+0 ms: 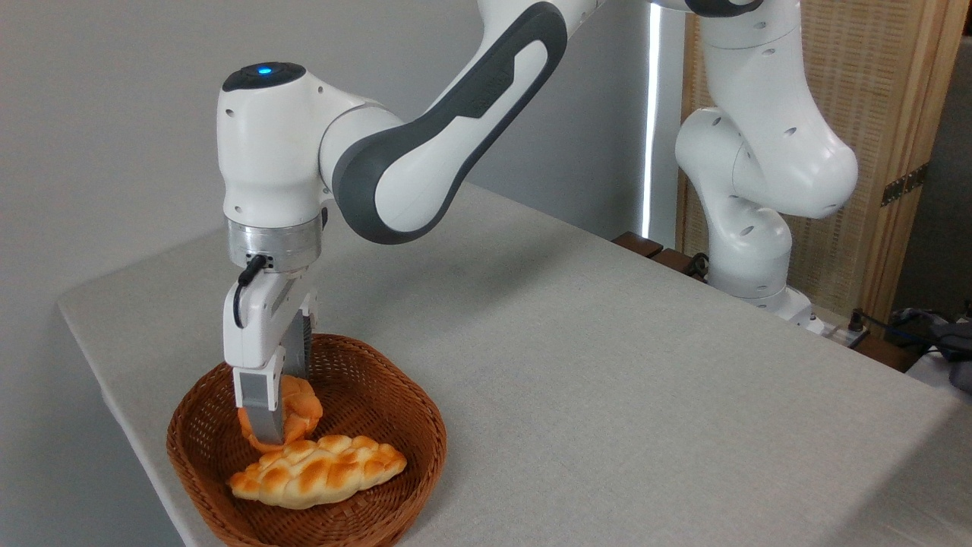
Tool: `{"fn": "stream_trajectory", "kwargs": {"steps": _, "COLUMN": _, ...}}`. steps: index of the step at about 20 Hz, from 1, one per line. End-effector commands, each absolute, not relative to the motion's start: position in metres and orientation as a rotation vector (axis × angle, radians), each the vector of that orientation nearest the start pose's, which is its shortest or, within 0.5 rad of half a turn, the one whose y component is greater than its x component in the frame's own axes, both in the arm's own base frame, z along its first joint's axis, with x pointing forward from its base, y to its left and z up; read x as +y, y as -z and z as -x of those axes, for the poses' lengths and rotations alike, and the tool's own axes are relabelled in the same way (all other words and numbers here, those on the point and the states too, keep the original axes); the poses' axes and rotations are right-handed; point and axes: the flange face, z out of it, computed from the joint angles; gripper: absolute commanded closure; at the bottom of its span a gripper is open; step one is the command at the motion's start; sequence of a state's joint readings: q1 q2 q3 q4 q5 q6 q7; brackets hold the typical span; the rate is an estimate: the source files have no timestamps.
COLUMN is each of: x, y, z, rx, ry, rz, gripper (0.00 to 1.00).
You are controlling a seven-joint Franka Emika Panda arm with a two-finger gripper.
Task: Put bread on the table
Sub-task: 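Close the gripper around the round bun in the basket, then lift the bun out of the basket and carry it beside the basket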
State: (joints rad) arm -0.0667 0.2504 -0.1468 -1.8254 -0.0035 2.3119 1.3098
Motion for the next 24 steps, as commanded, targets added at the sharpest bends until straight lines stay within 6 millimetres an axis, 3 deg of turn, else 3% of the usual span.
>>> {"fn": "stream_trajectory", "kwargs": {"steps": 1, "x": -0.126, "y": -0.421, "z": -0.632, "rx": 2.085, "ry": 0.35, "rz": 2.173, "gripper": 0.58}}
{"fn": "stream_trajectory", "kwargs": {"steps": 15, "x": -0.125, "y": -0.428, "z": -0.633, "rx": 2.072, "ry": 0.363, "rz": 2.176, "gripper": 0.58}}
{"fn": "stream_trajectory", "kwargs": {"steps": 19, "x": -0.116, "y": -0.454, "z": -0.629, "rx": 2.033, "ry": 0.385, "rz": 2.201, "gripper": 0.58}}
{"fn": "stream_trajectory", "kwargs": {"steps": 21, "x": -0.113, "y": -0.468, "z": -0.624, "rx": 1.999, "ry": 0.439, "rz": 2.295, "gripper": 0.55}}
{"fn": "stream_trajectory", "kwargs": {"steps": 24, "x": -0.099, "y": -0.487, "z": -0.617, "rx": 1.973, "ry": 0.449, "rz": 2.345, "gripper": 0.58}}
